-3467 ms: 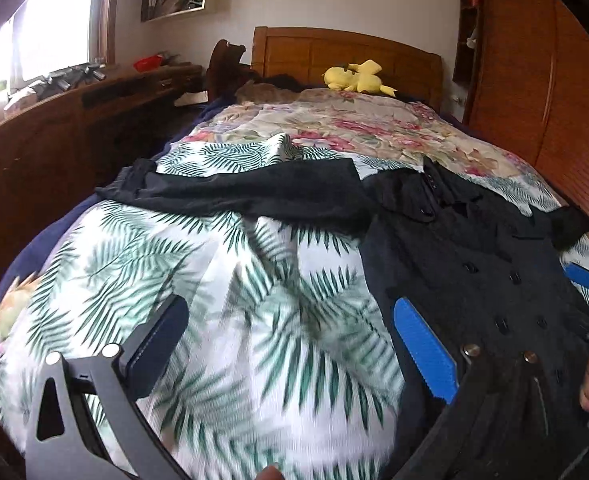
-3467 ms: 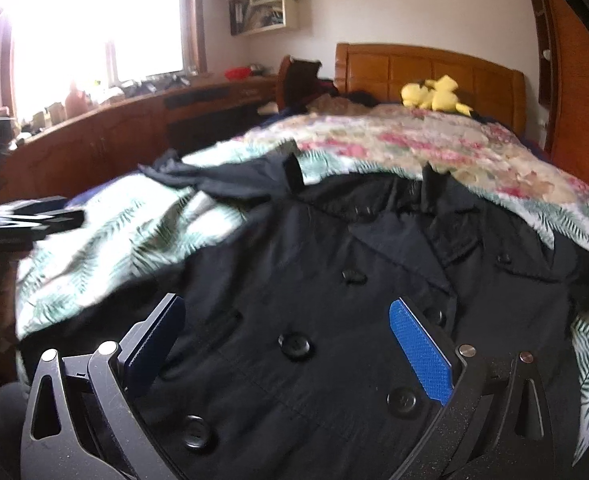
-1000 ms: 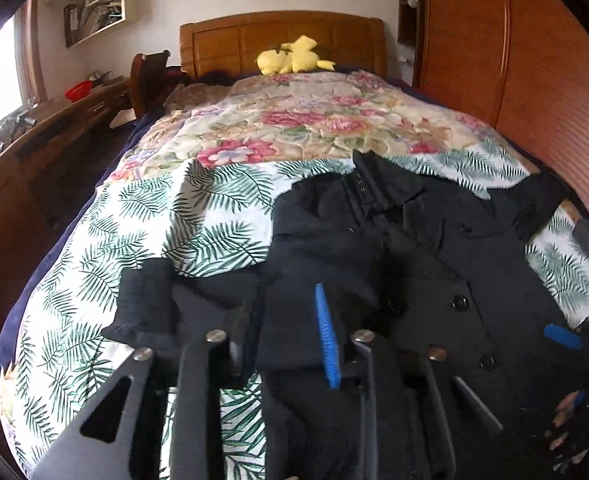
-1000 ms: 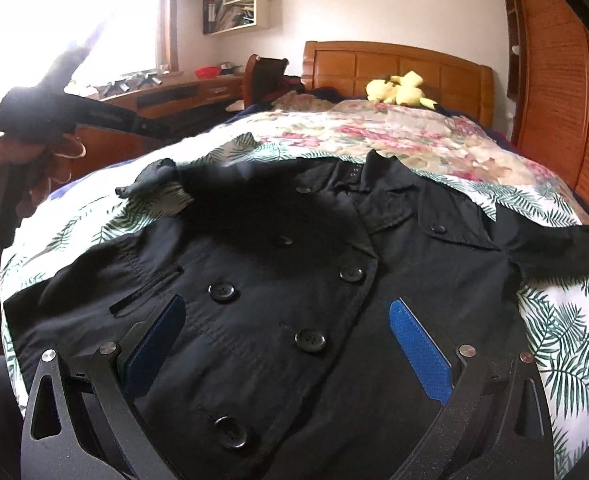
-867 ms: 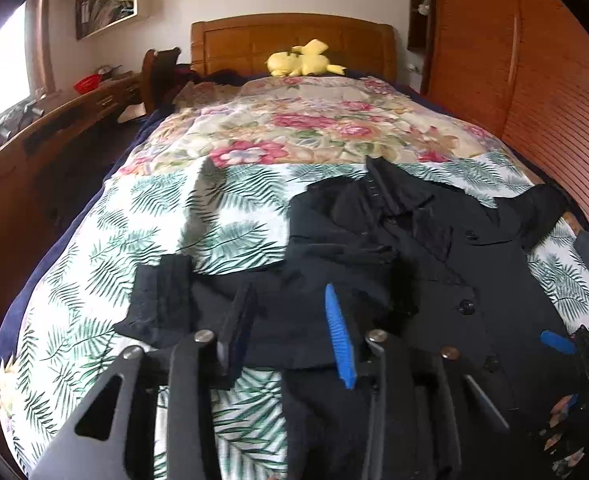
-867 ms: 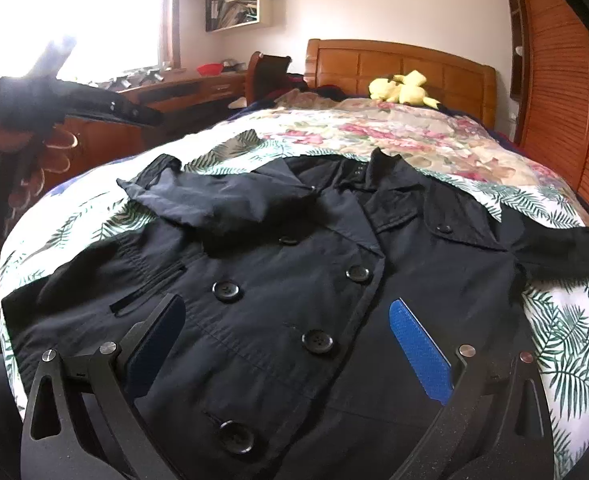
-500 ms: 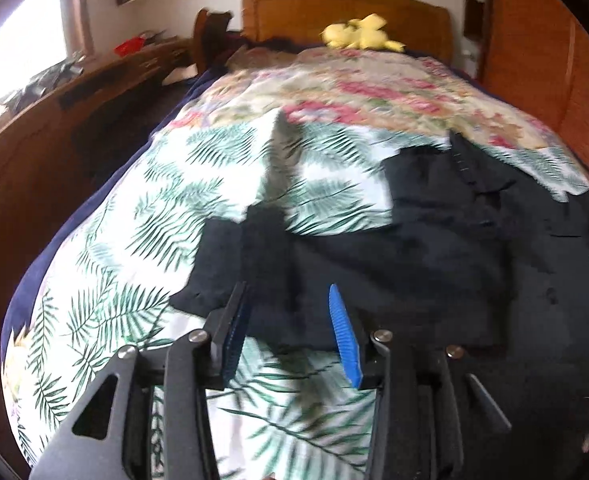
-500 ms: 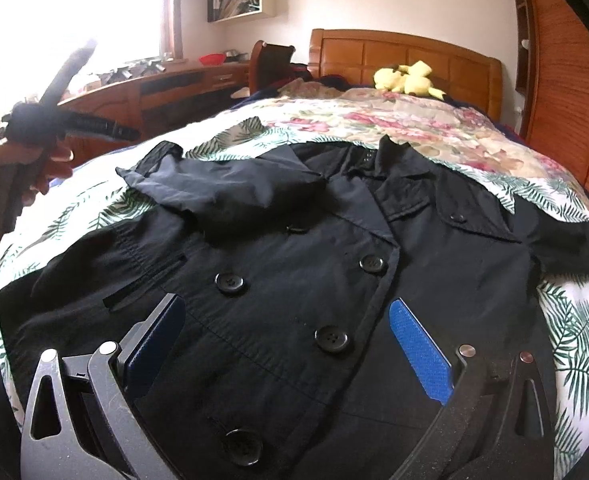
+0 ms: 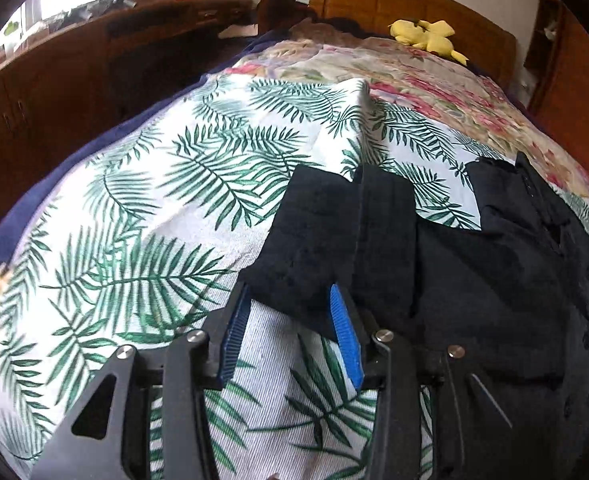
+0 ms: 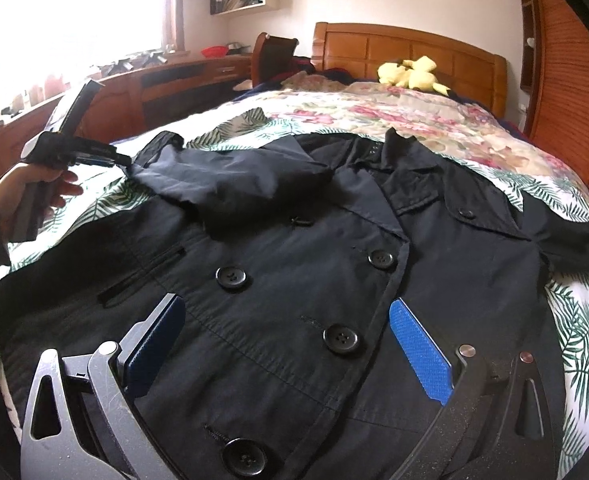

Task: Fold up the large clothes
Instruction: 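Lift the sleeve with the left gripper and carry it across the coat front, then lay the sleeve on the coat body and open the left gripper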

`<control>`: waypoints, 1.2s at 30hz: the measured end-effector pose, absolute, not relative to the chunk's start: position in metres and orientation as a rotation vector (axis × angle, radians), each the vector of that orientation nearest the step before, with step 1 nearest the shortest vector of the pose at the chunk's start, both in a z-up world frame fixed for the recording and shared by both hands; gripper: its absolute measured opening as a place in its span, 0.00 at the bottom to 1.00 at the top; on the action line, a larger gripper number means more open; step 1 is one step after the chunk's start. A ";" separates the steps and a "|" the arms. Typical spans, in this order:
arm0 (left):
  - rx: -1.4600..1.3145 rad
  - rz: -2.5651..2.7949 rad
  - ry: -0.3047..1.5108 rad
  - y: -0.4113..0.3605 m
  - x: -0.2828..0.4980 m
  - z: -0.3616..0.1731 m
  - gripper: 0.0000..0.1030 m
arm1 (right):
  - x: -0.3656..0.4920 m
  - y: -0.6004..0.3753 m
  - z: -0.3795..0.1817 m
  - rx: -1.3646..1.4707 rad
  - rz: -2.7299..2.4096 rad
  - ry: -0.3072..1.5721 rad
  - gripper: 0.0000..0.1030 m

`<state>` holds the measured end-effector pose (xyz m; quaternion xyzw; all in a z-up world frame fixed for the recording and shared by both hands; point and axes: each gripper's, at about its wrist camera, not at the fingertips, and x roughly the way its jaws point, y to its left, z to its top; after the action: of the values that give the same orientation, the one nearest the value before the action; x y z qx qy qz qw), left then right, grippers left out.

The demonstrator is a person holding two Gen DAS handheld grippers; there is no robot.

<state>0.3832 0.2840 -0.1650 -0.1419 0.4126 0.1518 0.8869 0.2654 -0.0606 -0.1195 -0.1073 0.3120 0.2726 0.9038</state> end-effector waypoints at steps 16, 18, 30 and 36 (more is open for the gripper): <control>-0.241 0.320 0.879 0.271 0.396 -0.167 0.07 | 0.267 -0.058 -0.121 -0.217 0.566 0.644 1.00; -0.201 0.306 0.863 0.260 0.396 -0.159 0.05 | 0.267 -0.058 -0.120 -0.218 0.566 0.643 1.00; -0.046 0.139 0.668 0.157 0.370 -0.053 0.03 | 0.254 -0.063 -0.112 -0.241 0.576 0.608 1.00; 0.012 0.020 0.586 0.094 0.337 -0.006 0.03 | 0.256 -0.083 -0.108 -0.255 0.559 0.631 1.00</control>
<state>0.3371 0.0942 -0.0063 0.0057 0.2890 0.0100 0.9573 0.2557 -0.0831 -0.1077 -0.1235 0.3054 0.2705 0.9046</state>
